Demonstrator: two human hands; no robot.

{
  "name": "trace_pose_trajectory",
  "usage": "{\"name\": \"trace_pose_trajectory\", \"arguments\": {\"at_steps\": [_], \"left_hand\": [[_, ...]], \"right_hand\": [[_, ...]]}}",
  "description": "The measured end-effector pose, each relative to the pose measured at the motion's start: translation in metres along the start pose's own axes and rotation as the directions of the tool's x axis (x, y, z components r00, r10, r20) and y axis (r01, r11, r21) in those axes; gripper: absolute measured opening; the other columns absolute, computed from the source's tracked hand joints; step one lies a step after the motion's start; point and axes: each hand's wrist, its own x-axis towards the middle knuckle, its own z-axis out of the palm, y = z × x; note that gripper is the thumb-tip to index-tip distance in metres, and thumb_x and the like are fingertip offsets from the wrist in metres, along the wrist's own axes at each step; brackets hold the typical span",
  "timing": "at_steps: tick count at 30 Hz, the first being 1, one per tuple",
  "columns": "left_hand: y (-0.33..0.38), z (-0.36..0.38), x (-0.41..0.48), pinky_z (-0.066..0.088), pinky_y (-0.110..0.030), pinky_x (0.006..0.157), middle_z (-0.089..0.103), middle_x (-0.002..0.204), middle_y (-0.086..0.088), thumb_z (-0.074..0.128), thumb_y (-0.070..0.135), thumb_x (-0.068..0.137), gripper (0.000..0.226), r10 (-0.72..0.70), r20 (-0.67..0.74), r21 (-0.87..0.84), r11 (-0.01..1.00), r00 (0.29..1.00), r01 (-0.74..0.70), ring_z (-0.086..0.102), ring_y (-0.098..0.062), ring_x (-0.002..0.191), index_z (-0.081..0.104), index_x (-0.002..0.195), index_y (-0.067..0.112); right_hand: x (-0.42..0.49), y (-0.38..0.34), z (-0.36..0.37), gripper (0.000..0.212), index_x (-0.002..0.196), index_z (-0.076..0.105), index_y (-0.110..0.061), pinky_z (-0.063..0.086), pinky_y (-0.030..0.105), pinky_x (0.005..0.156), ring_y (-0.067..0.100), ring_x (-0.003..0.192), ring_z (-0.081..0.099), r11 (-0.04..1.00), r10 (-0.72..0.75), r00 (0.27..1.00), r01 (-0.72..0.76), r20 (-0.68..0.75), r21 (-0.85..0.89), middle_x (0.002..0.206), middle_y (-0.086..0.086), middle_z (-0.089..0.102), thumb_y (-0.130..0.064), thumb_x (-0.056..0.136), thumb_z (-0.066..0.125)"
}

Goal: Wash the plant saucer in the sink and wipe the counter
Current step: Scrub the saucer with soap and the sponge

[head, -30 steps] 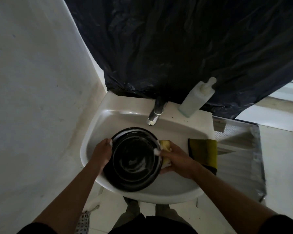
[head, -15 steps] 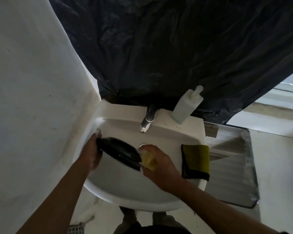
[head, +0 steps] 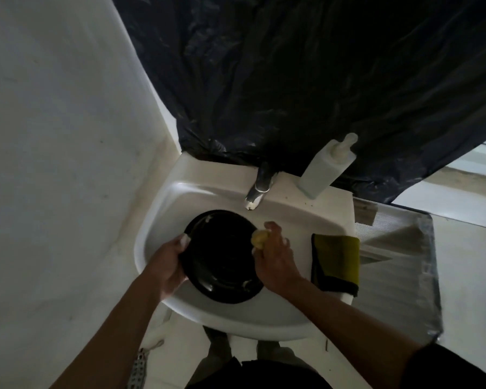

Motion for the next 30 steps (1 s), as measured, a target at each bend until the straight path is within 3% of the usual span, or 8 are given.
{"name": "trace_pose_trajectory", "arguments": {"at_steps": [5,8,11,13,19,22,27,30], "left_hand": [[-0.002,0.016,-0.011,0.057,-0.037,0.084,0.077,0.114,-0.013,0.040,0.027,0.111,0.036,0.107,-0.060,0.102,0.990,0.992,-0.101,0.072,-0.029,0.104,0.071,0.123,0.012],[0.003,0.011,-0.013,0.053,-0.044,0.100,0.075,0.116,-0.019,0.041,0.032,0.110,0.040,0.105,-0.104,0.006,0.994,0.989,-0.105,0.070,-0.033,0.112,0.071,0.120,0.008],[0.007,-0.002,-0.016,0.056,-0.042,0.096,0.077,0.111,-0.016,0.040,0.029,0.111,0.038,0.103,-0.136,-0.037,0.993,0.985,-0.109,0.072,-0.029,0.104,0.073,0.113,0.011],[0.007,-0.009,-0.016,0.057,-0.039,0.090,0.077,0.106,-0.011,0.042,0.025,0.111,0.034,0.094,-0.140,-0.071,0.992,0.986,-0.105,0.072,-0.024,0.096,0.073,0.104,0.015],[-0.008,-0.012,-0.012,0.050,-0.034,0.074,0.068,0.094,-0.010,0.040,0.017,0.108,0.030,0.092,-0.055,0.046,0.995,0.994,-0.090,0.063,-0.026,0.090,0.070,0.106,0.015],[-0.009,-0.003,-0.014,0.042,-0.035,0.072,0.059,0.081,-0.005,0.044,0.018,0.103,0.032,0.105,-0.024,0.120,0.988,0.994,-0.102,0.054,-0.023,0.079,0.061,0.078,0.027],[0.000,-0.006,-0.014,0.052,-0.037,0.085,0.068,0.088,-0.009,0.041,0.017,0.108,0.031,0.169,-0.046,0.028,0.985,0.984,-0.168,0.066,-0.023,0.084,0.062,0.085,0.018],[0.006,-0.018,-0.012,0.052,-0.041,0.089,0.062,0.101,-0.012,0.043,0.016,0.106,0.022,0.154,-0.079,-0.030,0.987,0.985,-0.157,0.061,-0.026,0.095,0.062,0.096,0.020]], "right_hand": [[0.003,-0.061,0.041,0.069,0.157,0.021,-0.017,0.036,0.049,0.114,0.031,0.140,0.036,0.976,-0.210,0.977,0.212,0.047,-0.049,0.156,0.010,0.033,-0.017,0.096,0.053],[-0.016,-0.082,0.041,0.070,0.159,0.020,-0.025,0.030,0.041,0.118,0.027,0.146,0.028,0.890,-0.445,0.882,0.455,0.153,-0.034,0.162,0.006,0.025,-0.014,0.098,0.054],[-0.027,-0.066,0.023,0.065,0.155,0.026,-0.034,0.026,0.039,0.118,0.024,0.146,0.025,0.794,-0.556,0.773,0.603,0.307,-0.081,0.161,0.001,0.027,-0.017,0.097,0.050],[-0.022,-0.039,0.012,0.066,0.152,0.032,-0.035,0.031,0.043,0.116,0.023,0.144,0.030,0.794,-0.523,0.791,0.588,0.318,-0.157,0.159,-0.001,0.032,-0.017,0.092,0.053],[0.016,-0.025,0.013,0.066,0.153,0.035,-0.017,0.042,0.055,0.105,0.037,0.132,0.041,0.969,-0.183,0.981,0.191,0.065,-0.160,0.152,0.016,0.039,-0.013,0.088,0.044],[0.012,-0.061,0.031,0.074,0.157,0.026,-0.018,0.036,0.053,0.113,0.034,0.144,0.031,0.928,-0.310,0.947,0.321,0.087,-0.188,0.159,0.011,0.031,-0.017,0.084,0.037],[-0.030,-0.073,0.036,0.068,0.161,0.014,-0.024,-0.002,0.030,0.124,0.021,0.155,0.002,0.786,-0.565,0.775,0.610,0.283,-0.100,0.169,0.007,0.008,-0.019,0.099,0.040],[-0.036,-0.040,0.027,0.075,0.159,0.022,-0.026,0.001,0.026,0.120,0.020,0.153,0.012,0.763,-0.570,0.762,0.630,0.308,-0.144,0.168,0.004,0.015,-0.002,0.095,0.051]]}}
